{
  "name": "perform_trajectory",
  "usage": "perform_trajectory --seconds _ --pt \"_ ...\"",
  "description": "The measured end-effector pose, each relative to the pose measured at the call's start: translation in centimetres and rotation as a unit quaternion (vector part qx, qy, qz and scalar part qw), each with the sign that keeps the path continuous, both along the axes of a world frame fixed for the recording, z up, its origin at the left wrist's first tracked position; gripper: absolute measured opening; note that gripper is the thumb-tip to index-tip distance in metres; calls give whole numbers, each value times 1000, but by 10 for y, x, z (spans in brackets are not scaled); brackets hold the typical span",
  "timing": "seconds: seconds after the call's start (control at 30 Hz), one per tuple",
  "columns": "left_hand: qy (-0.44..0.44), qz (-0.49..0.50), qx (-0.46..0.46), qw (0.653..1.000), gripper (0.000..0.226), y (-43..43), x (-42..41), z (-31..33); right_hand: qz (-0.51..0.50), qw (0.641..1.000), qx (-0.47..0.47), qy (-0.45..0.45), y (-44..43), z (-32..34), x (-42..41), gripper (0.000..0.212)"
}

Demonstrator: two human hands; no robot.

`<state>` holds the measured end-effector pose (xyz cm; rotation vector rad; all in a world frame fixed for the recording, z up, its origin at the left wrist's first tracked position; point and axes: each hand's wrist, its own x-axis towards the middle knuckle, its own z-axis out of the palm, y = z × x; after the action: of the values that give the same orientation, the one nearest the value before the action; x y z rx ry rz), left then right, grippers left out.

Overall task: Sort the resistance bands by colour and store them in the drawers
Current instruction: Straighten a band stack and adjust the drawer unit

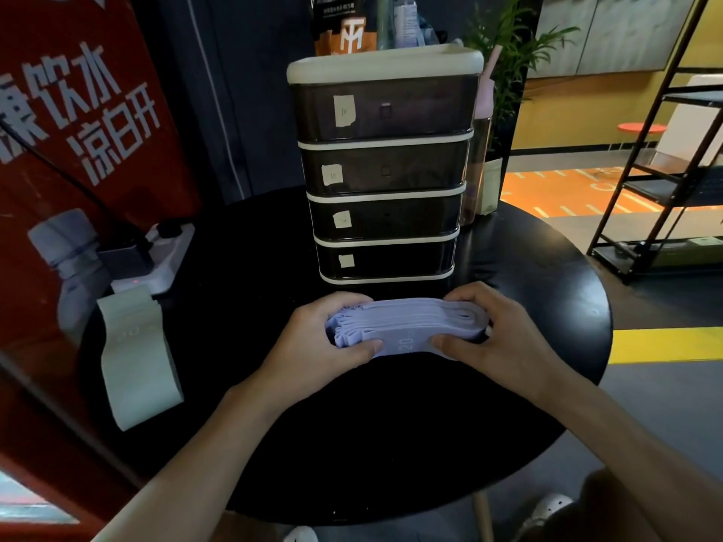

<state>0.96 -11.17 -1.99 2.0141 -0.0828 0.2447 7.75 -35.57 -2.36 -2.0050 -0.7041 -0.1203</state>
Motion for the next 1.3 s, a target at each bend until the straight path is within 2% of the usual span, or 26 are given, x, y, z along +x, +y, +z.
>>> perform_trajectory --seconds 0.13,0.23,0.33,0.4,0.47,0.63,0.77,0.93,1.07,1.17,1.23,1.3 --pt "22 -25 30 999 43 5 2 -1 19 999 -48 15 1 -3 4 36" --pt "9 -27 34 999 52 5 2 -2 22 998 -58 1 0 -5 4 45" --pt "-9 -44 37 998 64 5 0 -3 53 993 -71 -77 -1 -8 4 64" --pt "-31 -55 63 996 61 6 1 -4 64 984 -102 -132 -1 -10 3 58" --pt "-43 -61 79 994 58 6 2 -5 57 980 -118 -151 0 -10 2 50" --pt "-66 -63 107 990 56 8 4 -6 63 983 -109 -133 1 -8 2 50" --pt "-60 -63 93 992 52 8 4 -6 69 988 -103 -95 -1 -10 3 48" --pt "-41 -41 35 998 46 5 3 -5 37 996 -37 -78 -1 -8 1 39" --pt "-36 10 -64 997 49 0 5 1 16 999 40 -18 -2 -7 4 39" --pt "3 20 -82 996 31 -2 6 3 6 995 89 46 -3 -5 8 26" --pt "17 3 -67 998 22 -5 5 3 19 995 82 61 -2 -2 6 10" --pt "9 -16 -46 999 20 -8 3 2 34 996 58 61 -2 -1 5 10"
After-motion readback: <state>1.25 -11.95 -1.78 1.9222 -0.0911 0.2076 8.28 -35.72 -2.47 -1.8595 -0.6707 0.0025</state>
